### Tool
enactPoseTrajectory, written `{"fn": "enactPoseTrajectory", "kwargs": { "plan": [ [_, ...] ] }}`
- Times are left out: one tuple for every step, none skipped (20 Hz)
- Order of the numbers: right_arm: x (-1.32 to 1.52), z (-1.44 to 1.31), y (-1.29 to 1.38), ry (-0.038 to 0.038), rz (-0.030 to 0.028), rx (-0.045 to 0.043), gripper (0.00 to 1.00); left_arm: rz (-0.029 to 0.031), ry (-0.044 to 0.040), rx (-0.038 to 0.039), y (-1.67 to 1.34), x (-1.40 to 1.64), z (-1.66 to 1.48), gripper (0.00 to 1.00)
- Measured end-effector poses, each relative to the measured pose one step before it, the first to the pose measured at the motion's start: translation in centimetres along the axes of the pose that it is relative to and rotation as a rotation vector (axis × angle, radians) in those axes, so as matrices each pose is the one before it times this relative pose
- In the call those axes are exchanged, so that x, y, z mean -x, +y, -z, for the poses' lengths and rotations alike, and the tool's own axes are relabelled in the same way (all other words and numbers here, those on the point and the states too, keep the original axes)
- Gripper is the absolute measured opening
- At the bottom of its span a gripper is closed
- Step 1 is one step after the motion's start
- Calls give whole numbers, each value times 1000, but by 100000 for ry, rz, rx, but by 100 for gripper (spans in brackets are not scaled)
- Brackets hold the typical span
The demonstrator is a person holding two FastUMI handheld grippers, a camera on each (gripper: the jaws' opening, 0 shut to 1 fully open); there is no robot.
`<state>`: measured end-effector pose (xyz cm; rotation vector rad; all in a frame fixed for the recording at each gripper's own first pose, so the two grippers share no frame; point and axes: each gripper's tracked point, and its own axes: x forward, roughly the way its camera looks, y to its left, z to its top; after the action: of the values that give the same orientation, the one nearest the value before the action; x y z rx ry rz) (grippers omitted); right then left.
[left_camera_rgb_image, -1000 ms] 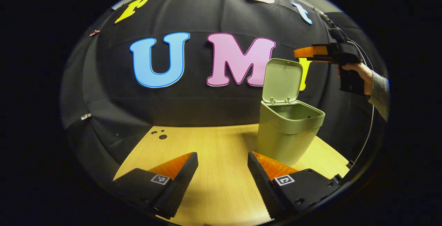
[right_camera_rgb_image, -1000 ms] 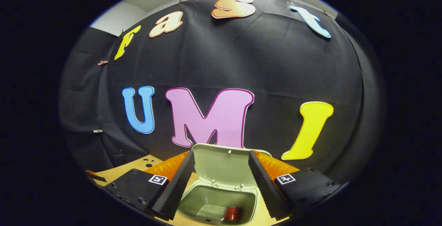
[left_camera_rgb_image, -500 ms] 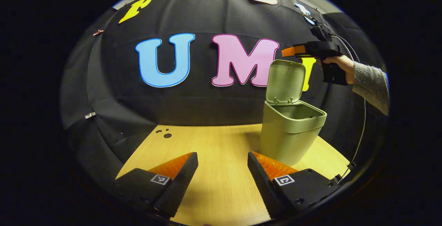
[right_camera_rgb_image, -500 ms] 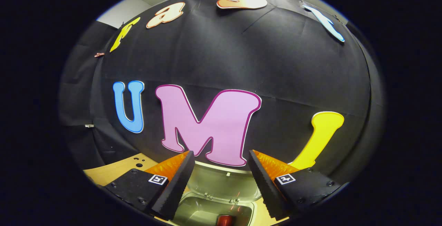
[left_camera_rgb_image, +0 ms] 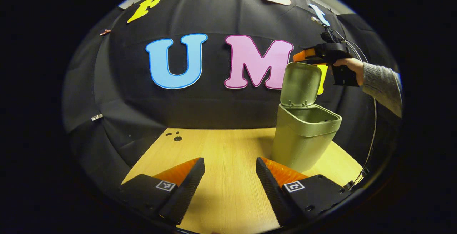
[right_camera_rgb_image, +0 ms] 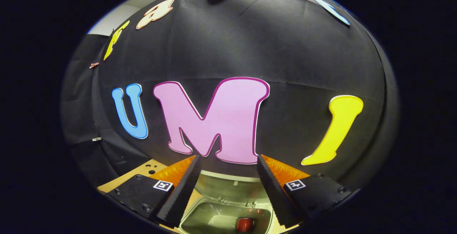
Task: Press the lid of the desktop garbage bin to open it, pick up the crumpled paper on the desktop and throw it into the bin, then pick up the pop can on the desktop and drop it into the bin, and finally close the garbage bin lid.
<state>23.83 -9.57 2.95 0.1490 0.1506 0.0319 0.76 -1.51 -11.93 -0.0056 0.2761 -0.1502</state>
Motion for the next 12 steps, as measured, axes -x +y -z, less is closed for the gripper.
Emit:
{"fn": "enactPoseTrajectory", "kwargs": {
  "plan": [
    [627, 235, 195, 116, -550, 803, 98, 328, -33, -127, 50, -45, 7, 94],
    [737, 303, 214, -11, -508, 955, 98, 388, -57, -335, -88, -16, 33, 94],
    [707, 403, 211, 473, -466, 1253, 98, 484, 36, -394, -63, -36, -61, 94],
    [732, 648, 240, 1158, -769, 1266, 98, 596, -142, -368, -72, -14, -54, 94],
    [736, 926, 144, 1683, -412, 1351, 98, 700, 34, -285, -128, -67, -41, 94],
    [613, 972, 231, 1964, -624, 1246, 98, 526, 40, -272, -160, -13, 120, 94],
    [366, 848, 131, 1622, -343, 793, 98, 576, 135, -170, -167, -110, -38, 94],
    [498, 933, 119, 1492, -109, 525, 98, 544, 88, 2, -306, -325, 46, 94],
    [245, 751, 135, 899, -53, 27, 98, 466, 103, -48, -260, -296, 63, 94],
    [308, 751, 114, 947, -218, -398, 98, 352, 16, -56, -102, -236, 89, 94],
    [267, 870, 199, 1030, -237, -586, 98, 422, 76, -78, -119, -137, -25, 94],
    [198, 779, 206, 1183, -413, -725, 98, 354, -82, -29, -49, -17, -27, 94]
  ]
}}
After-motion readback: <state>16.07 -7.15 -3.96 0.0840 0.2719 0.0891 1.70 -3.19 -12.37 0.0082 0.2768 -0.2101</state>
